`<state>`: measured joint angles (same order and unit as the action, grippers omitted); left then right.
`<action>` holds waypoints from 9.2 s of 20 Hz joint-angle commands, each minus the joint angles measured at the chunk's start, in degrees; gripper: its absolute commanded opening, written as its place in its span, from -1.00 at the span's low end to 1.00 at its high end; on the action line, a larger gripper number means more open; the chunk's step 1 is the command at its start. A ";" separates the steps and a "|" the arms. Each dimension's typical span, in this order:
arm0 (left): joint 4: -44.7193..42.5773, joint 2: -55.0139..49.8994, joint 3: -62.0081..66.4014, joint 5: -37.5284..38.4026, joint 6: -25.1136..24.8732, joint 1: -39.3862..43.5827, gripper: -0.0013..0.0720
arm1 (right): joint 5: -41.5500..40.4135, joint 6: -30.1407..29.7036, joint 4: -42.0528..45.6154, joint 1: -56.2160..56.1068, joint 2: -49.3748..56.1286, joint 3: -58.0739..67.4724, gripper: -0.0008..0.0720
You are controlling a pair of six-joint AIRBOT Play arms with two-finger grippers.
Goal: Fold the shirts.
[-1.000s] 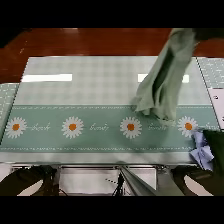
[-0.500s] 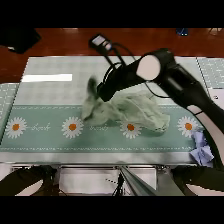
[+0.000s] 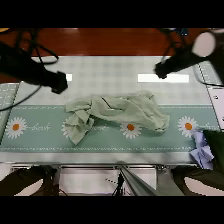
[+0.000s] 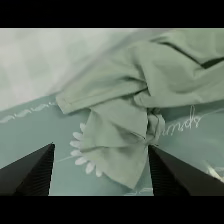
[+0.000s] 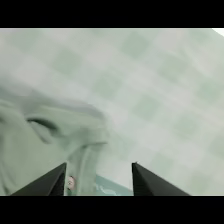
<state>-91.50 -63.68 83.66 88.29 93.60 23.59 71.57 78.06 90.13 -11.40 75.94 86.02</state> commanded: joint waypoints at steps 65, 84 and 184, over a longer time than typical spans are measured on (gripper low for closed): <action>55.08 -17.77 -50.31 -40.30 -14.95 -20.83 -0.89 | 3.15 -12.37 -33.94 38.49 -3.08 -20.68 0.33; 55.21 1.92 -46.40 -35.12 -19.10 -20.83 -0.89 | -5.05 -17.07 -38.82 36.79 -3.06 -49.35 0.50; 14.71 31.91 -12.61 -24.59 -17.11 -27.50 -0.89 | -23.74 4.55 -29.03 23.61 -21.53 18.38 -0.90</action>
<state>-68.53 -31.83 58.89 63.99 72.73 -3.90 51.09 78.30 58.37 12.19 57.91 97.14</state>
